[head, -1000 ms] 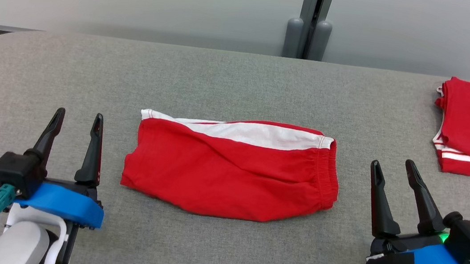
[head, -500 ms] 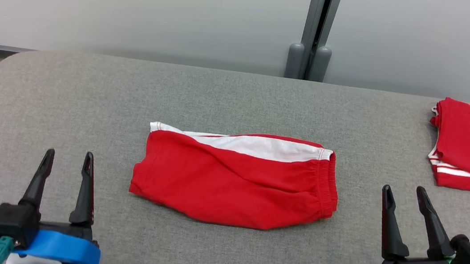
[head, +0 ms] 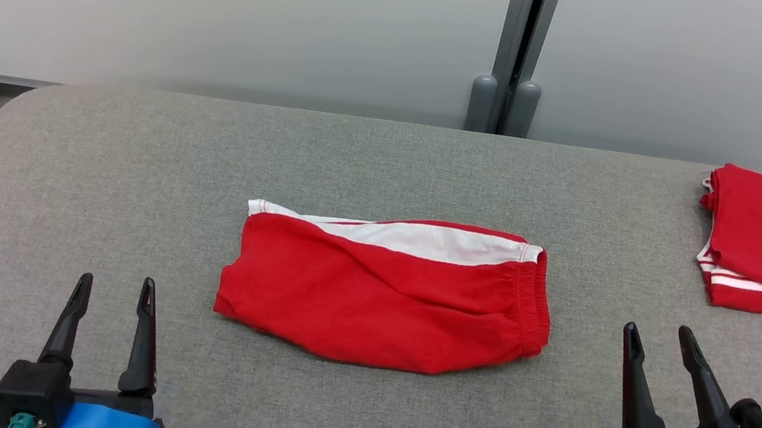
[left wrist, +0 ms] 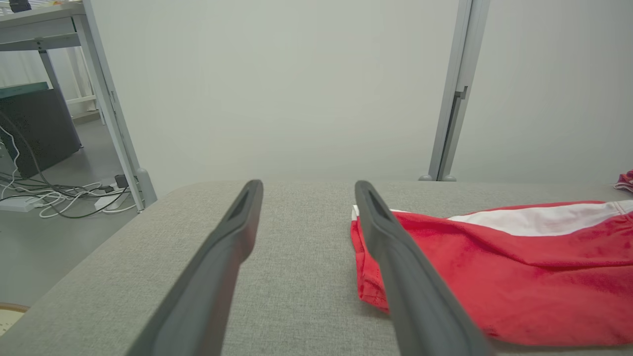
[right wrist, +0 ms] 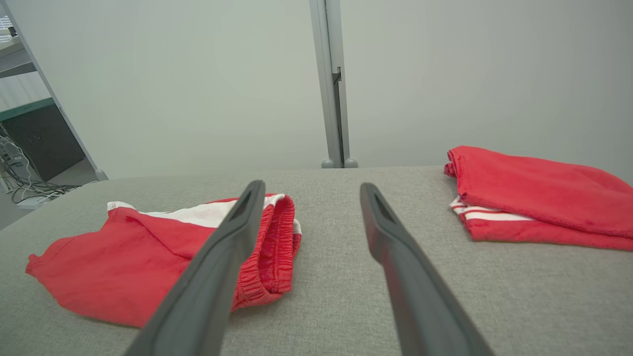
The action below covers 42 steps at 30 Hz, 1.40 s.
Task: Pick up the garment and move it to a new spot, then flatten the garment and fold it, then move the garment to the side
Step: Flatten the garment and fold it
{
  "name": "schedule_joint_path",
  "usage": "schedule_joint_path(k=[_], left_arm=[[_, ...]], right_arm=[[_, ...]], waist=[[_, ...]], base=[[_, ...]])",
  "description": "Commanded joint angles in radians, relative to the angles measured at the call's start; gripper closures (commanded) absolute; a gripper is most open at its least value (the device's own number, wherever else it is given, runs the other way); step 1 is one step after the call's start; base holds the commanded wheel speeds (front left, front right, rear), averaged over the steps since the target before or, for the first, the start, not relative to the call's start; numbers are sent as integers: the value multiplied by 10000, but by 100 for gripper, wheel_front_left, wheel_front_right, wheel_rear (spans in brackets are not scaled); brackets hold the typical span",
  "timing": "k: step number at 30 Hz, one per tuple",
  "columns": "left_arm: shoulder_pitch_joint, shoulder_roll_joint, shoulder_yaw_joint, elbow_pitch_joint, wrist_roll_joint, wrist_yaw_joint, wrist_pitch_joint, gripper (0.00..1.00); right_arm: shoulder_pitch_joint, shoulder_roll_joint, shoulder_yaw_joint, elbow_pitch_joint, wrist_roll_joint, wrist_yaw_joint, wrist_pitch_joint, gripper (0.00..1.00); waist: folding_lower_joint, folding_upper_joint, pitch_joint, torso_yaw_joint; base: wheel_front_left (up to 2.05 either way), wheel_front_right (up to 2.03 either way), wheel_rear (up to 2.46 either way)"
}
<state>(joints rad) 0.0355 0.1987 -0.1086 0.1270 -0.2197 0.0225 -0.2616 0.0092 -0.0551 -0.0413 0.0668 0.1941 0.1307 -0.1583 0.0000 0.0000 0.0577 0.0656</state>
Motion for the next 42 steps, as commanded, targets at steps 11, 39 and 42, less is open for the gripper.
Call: schedule_joint_path(k=[11,39,42], left_arm=[[65,-401,583,66,546,-435,-46,0],[-838,-1228,1049,246,1030,-1013,-46,0],[-937,-1272,1082,276,1066,-1077,-46,0]], right_arm=[[152,45,-37,52,-108,1,122,0],[-3816,-360,631,4284,-1069,1,721,0],[-4018,-315,659,5272,-925,1,511,0]], waist=[[0,0,30,17],[0,0,1034,972],[0,0,1165,1068]], base=[[0,0,0],[0,0,0],[0,0,0]])
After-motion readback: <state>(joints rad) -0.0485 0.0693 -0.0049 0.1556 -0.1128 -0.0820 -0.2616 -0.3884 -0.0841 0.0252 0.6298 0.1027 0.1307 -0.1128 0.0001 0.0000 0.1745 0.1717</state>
